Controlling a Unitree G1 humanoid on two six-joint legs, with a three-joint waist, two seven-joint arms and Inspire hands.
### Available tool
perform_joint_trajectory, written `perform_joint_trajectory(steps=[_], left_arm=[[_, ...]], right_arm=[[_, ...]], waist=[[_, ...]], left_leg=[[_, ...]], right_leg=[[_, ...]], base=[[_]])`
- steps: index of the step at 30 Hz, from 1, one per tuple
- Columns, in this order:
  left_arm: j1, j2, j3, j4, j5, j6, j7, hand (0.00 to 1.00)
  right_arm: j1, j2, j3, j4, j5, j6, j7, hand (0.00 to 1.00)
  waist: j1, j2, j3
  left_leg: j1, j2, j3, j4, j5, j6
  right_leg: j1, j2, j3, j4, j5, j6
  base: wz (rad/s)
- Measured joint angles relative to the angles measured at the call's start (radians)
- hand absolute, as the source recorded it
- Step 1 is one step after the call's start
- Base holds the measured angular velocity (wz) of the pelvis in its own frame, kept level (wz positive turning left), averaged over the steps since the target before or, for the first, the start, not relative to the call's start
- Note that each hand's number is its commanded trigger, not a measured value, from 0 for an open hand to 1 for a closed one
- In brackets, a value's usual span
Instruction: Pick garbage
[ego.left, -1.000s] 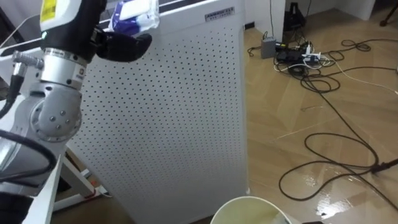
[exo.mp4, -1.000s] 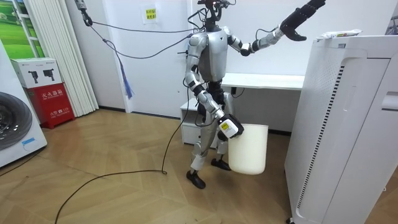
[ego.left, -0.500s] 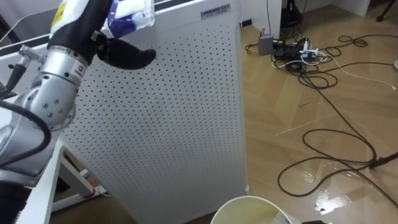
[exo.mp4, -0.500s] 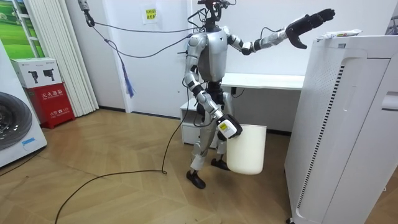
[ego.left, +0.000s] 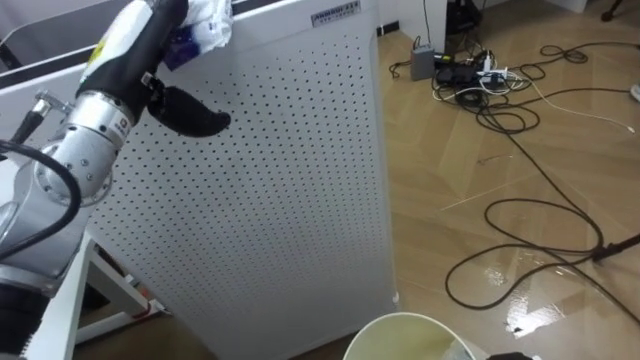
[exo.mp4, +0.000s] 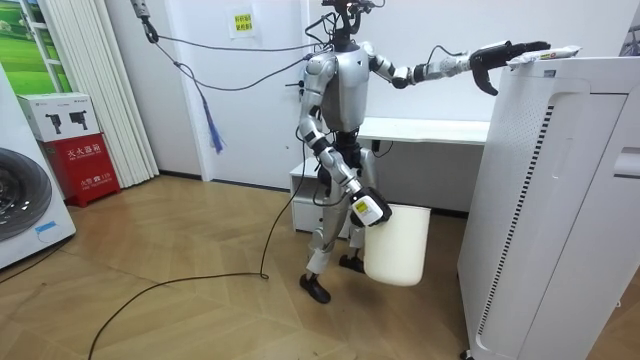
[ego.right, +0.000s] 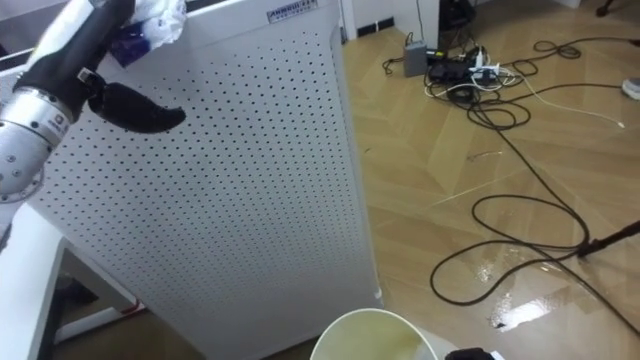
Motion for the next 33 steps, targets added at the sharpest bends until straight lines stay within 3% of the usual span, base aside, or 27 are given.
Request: perform_joint_trajectory(steps=[6, 7, 8, 9, 10, 11, 13, 20, 33], left_arm=[[-0.013, 0.012, 0.000, -0.001, 0.007, 0.021, -0.047, 0.00], [-0.016, 0.015, 0.000, -0.001, 0.008, 0.025, -0.057, 0.32], [-0.018, 0.016, 0.000, -0.001, 0.008, 0.028, -0.061, 0.55], [-0.020, 0.018, 0.000, -0.001, 0.008, 0.033, -0.070, 0.60], [-0.028, 0.019, 0.000, 0.002, 0.009, 0.039, -0.081, 0.83], [-0.032, 0.019, 0.000, 0.004, 0.009, 0.040, -0.086, 0.92], [-0.041, 0.023, 0.003, 0.009, 0.016, 0.043, -0.094, 1.00], [-0.083, 0.054, 0.019, 0.014, 0.020, 0.045, -0.085, 1.00], [-0.103, 0.055, 0.038, 0.004, 0.020, 0.044, -0.076, 1.00]], right_arm=[[-0.021, 0.000, 0.000, 0.000, 0.000, 0.002, 0.000, 1.00], [-0.022, 0.000, 0.000, 0.000, 0.000, 0.002, 0.000, 1.00], [-0.023, 0.000, 0.000, 0.000, 0.000, 0.002, 0.000, 1.00], [-0.023, 0.000, 0.000, 0.000, 0.000, 0.004, 0.000, 1.00], [-0.024, 0.000, 0.000, 0.000, 0.000, 0.010, 0.001, 1.00], [-0.025, 0.000, 0.000, 0.000, 0.000, 0.011, 0.001, 1.00], [-0.026, 0.000, 0.000, 0.000, -0.005, 0.013, 0.007, 1.00], [-0.026, 0.000, 0.000, 0.000, -0.005, 0.032, 0.021, 1.00], [-0.026, 0.000, 0.000, 0.012, -0.006, 0.032, 0.019, 1.00]], waist=[[0.001, -0.002, 0.0015], [0.001, -0.002, 0.0014], [0.000, -0.002, 0.0014], [-0.001, -0.002, 0.0013], [-0.001, -0.002, 0.0013], [-0.001, -0.002, 0.0012], [-0.001, -0.001, 0.0006], [-0.001, 0.001, -0.0008], [-0.002, 0.007, -0.0011]], left_leg=[[0.005, 0.000, 0.003, -0.002, 0.000, 0.000], [0.005, 0.001, 0.004, -0.001, 0.000, 0.000], [0.005, 0.001, 0.004, -0.001, 0.000, 0.000], [0.005, 0.001, 0.003, -0.001, 0.000, 0.000], [0.003, 0.001, 0.003, 0.000, 0.000, 0.000], [0.002, 0.001, 0.003, 0.000, 0.000, 0.000], [-0.001, 0.001, 0.003, 0.003, 0.000, 0.000], [0.005, 0.000, 0.003, 0.006, 0.000, 0.000], [0.005, 0.002, 0.003, 0.006, 0.000, 0.000]], right_leg=[[0.000, 0.000, 0.000, 0.000, 0.000, 0.000], [0.001, 0.000, 0.000, 0.000, 0.000, 0.000], [0.001, 0.000, -0.001, 0.000, 0.000, 0.000], [0.001, 0.000, -0.002, 0.000, 0.000, 0.000], [0.002, 0.000, -0.003, 0.000, 0.000, 0.000], [0.002, 0.000, -0.003, 0.000, 0.000, 0.000], [0.001, 0.000, -0.004, 0.000, 0.000, 0.000], [0.011, 0.000, -0.005, 0.000, 0.000, 0.000], [0.011, 0.001, -0.006, 0.001, 0.000, 0.000]], base=[[-0.01], [0.00], [0.00], [0.00], [0.00], [0.00], [0.00], [0.00], [0.00]])
